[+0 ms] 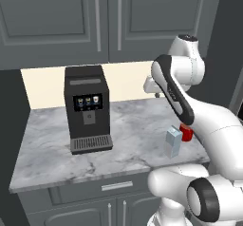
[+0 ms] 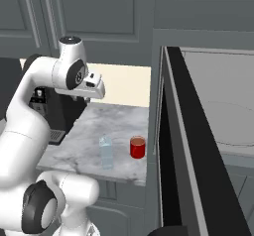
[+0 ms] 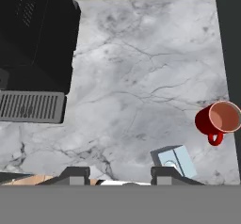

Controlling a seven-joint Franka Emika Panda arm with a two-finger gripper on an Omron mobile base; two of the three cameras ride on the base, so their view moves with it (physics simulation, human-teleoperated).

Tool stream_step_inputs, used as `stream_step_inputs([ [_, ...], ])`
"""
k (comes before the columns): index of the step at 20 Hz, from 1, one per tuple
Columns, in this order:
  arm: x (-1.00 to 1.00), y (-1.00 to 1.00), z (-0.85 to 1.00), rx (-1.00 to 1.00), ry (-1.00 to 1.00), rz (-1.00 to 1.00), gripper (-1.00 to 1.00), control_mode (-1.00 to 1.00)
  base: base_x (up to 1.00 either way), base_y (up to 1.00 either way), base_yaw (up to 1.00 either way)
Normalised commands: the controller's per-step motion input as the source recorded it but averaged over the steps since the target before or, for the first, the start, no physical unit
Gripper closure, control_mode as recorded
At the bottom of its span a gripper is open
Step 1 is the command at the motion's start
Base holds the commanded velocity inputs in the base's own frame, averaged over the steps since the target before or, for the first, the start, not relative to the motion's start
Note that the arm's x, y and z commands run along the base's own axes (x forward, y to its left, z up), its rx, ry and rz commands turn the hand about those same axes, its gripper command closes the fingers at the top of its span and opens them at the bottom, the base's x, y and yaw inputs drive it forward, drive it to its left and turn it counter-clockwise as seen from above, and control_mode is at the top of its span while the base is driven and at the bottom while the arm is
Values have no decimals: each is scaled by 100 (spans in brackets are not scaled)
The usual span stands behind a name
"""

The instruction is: Place the microwavable item in the microwave. Then, close the microwave door and press the start button.

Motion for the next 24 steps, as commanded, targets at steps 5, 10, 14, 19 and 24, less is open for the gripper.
stream_step_inputs([
  [5, 0, 3, -24, -1, 0, -1, -100, -100, 0, 0, 0],
  [10, -34, -40, -18, 7, 2, -23, -100, -100, 0, 0, 0],
  [14, -9, -42, -38, 4, 8, -15, -100, -100, 0, 0, 0],
  [19, 0, -59, -16, 6, 8, -12, -100, -100, 0, 0, 0],
  [24, 1, -47, -11, 6, 13, -16, -100, -100, 0, 0, 0],
])
